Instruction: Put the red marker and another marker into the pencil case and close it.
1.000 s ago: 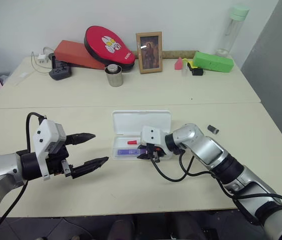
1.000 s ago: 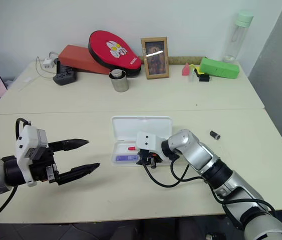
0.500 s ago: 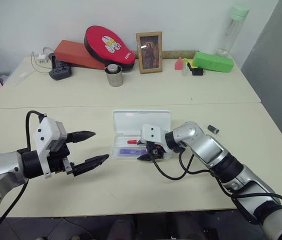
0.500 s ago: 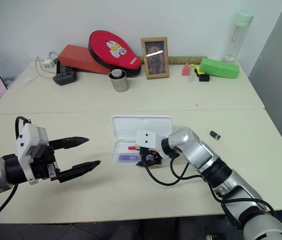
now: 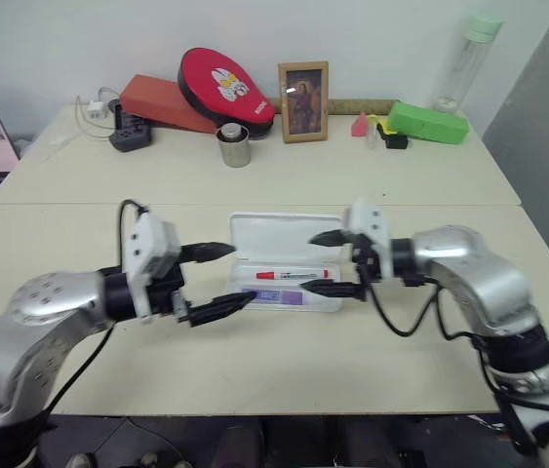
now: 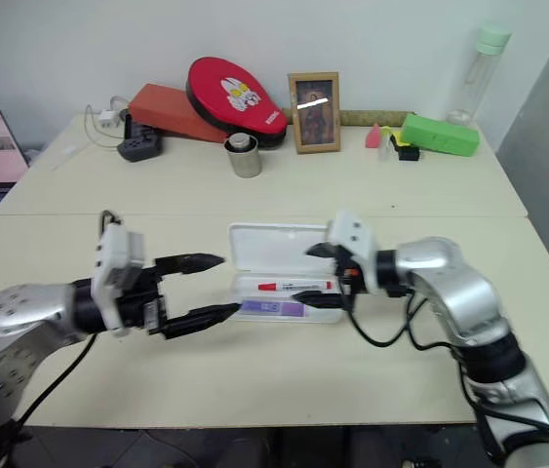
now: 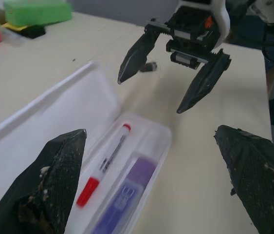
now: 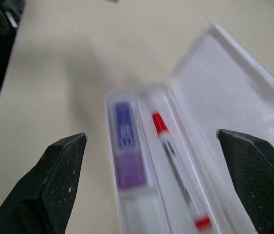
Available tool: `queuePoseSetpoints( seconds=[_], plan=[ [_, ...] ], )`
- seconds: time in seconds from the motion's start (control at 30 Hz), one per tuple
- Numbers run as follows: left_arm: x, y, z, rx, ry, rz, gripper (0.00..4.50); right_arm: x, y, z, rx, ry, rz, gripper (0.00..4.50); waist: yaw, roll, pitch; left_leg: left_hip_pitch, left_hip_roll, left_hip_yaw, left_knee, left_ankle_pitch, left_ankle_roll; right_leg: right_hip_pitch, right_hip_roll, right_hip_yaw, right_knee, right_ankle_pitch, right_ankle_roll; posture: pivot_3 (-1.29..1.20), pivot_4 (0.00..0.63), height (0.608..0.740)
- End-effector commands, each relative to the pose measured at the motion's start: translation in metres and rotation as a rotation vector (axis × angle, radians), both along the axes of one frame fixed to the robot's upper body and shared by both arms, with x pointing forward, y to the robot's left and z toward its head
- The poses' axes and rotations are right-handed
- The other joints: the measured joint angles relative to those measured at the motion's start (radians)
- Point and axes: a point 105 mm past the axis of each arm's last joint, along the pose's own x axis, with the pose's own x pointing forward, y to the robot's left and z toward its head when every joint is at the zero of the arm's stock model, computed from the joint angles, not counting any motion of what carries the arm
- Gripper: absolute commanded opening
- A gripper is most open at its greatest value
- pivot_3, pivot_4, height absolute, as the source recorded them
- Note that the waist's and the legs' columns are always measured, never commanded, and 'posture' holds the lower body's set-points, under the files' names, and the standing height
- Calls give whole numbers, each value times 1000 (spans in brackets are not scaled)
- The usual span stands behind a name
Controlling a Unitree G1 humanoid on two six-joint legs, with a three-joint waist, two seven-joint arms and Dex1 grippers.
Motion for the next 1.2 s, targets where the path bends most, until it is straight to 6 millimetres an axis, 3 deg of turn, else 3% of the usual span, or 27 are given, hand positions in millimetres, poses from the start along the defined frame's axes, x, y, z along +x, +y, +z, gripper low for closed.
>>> queuePoseSetpoints(
  seconds=[0.03, 0.13, 0.23, 0.37, 0.63, 0.77, 0.87, 1.2],
  plan=[
    [9, -26, 2, -41, -49, -78, 4500, 10, -43, 17, -5, -57, -210, 4483, -2, 0, 0, 0, 0, 1, 0, 0, 0, 0, 0, 0, 0, 0, 0, 0, 150, 740],
    [17, -49, -2, -55, -68, -125, 4500, 28, -85, 6, -42, -14, -422, 4483, -8, 0, 0, 1, 0, 4, 0, 0, 0, 0, 0, 1, 1, 0, 0, 0, 150, 740],
    [19, -56, -4, -63, -71, -145, 4500, 30, -91, 2, -39, 10, -440, 4483, -18, 0, 0, 1, 0, 5, 0, 0, 0, 0, 1, 1, 1, 0, 0, 0, 150, 740],
    [30, -91, -19, -87, -94, -171, 4500, 53, -139, -26, -111, 60, -596, 4483, -21, 0, 0, 1, 0, 6, 1, 0, 0, 1, 1, 0, 1, 0, 0, 0, 150, 740],
    [44, -106, -2, -131, -183, -138, 4500, 69, -153, -55, -149, 109, -625, 4483, -27, 0, 0, 0, 0, 7, 1, 0, 0, 0, 1, 2, 1, 1, 1, 0, 150, 740],
    [43, -108, 0, -152, -191, -129, 4500, 75, -153, -59, -148, 116, -618, 4483, -27, 0, 0, 1, 0, 7, 1, 0, 0, 1, 1, 2, 1, 1, 1, 0, 150, 740],
    [42, -108, 0, -156, -194, -118, 4500, 78, -144, -53, -123, 113, -583, 3999, -27, 0, 0, 1, 0, 7, 2, 0, 0, 1, 1, 2, 1, 1, 1, 0, 150, 740],
    [42, -108, 6, -172, -204, -105, 4500, 76, -144, -58, -137, 141, -579, 1303, -23, 1, 0, 0, 0, 6, 2, 1, 0, 1, 0, 1, 0, 1, 1, 0, 150, 740]
  ],
)
